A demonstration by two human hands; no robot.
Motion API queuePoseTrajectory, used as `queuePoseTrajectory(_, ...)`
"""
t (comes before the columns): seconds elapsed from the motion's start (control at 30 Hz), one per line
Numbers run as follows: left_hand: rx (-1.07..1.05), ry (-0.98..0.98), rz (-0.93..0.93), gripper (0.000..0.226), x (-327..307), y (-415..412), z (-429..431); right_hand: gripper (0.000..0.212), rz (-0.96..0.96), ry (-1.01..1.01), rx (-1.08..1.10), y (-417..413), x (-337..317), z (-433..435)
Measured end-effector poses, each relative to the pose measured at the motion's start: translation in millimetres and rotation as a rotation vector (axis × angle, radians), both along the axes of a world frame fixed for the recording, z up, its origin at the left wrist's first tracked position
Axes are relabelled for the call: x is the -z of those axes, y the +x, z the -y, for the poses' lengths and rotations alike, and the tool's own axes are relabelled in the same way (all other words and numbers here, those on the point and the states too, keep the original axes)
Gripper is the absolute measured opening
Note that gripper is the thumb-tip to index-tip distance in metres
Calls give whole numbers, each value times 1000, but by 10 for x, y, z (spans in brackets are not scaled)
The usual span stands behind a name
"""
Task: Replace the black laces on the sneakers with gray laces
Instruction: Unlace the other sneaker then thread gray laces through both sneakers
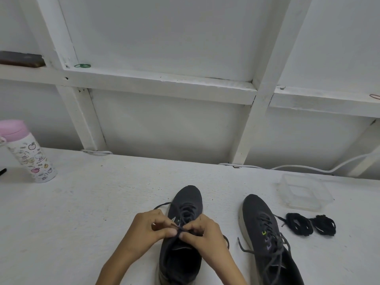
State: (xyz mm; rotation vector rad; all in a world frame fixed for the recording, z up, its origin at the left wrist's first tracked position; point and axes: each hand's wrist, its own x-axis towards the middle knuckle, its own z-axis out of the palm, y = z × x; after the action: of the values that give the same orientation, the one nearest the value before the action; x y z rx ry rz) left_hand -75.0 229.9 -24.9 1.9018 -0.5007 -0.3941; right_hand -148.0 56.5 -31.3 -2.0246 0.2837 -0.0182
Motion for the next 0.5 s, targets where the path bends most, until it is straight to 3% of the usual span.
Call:
queuePoseTrajectory(0.23, 127, -7, 31, 26, 38, -45, -7, 9, -45, 106, -12, -11, 7, -23)
queuePoseTrajectory(0.5, 109, 89, 192, 21, 42, -47, 6, 17, -122, 540, -29, -29, -184, 154)
